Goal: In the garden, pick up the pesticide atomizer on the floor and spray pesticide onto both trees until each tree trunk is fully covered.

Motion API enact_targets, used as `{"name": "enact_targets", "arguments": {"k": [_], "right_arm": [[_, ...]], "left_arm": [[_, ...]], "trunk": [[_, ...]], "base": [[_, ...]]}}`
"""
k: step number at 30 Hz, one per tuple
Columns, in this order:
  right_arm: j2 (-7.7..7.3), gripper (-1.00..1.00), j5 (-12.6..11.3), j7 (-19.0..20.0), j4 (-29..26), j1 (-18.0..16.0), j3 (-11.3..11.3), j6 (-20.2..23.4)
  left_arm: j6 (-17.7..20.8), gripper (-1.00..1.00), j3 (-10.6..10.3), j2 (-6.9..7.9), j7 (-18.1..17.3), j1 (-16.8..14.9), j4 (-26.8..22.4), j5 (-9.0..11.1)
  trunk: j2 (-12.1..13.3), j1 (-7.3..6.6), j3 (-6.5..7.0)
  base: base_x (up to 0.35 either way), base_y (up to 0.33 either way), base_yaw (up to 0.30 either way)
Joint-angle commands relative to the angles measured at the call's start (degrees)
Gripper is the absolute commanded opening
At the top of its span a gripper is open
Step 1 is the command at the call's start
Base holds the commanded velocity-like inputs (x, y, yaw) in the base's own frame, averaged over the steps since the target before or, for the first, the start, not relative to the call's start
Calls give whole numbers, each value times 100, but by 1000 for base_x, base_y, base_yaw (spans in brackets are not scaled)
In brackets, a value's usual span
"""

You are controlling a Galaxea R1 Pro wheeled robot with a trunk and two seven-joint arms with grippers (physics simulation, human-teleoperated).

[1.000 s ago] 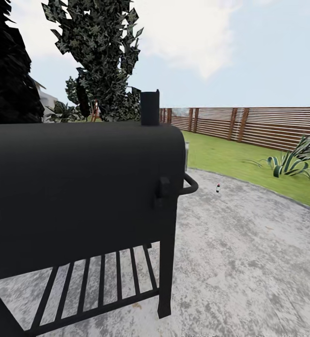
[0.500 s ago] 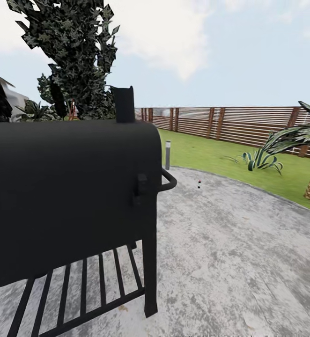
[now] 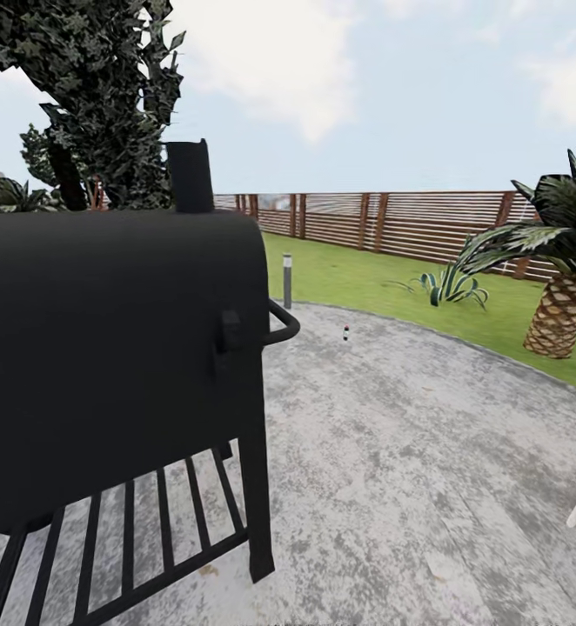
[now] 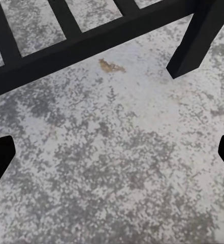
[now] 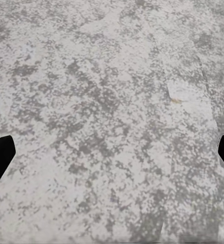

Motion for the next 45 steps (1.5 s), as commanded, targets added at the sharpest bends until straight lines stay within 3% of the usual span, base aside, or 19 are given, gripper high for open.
{"name": "enact_targets", "arguments": {"k": [1, 18, 35, 45], "right_arm": [[0, 100, 0, 0, 0, 1, 0, 0], [0, 100, 0, 0, 0, 0, 1, 0], [0, 100, 0, 0, 0, 0, 8, 0], [0, 100, 0, 0, 0, 0, 10, 0]], "left_arm": [[0, 100, 0, 0, -1, 0, 1, 0], [0, 100, -3, 7, 12, 0, 7, -20], [0, 100, 1, 16, 16, 0, 4, -9], [0, 100, 11, 17, 16, 0, 7, -9]], "trunk": [[0, 0, -8], [0, 0, -152], [0, 0, -297], [-401, 220, -561]], "base": [[0, 0, -168], [0, -114, -160], [0, -9, -156], [0, 0, -156]]}}
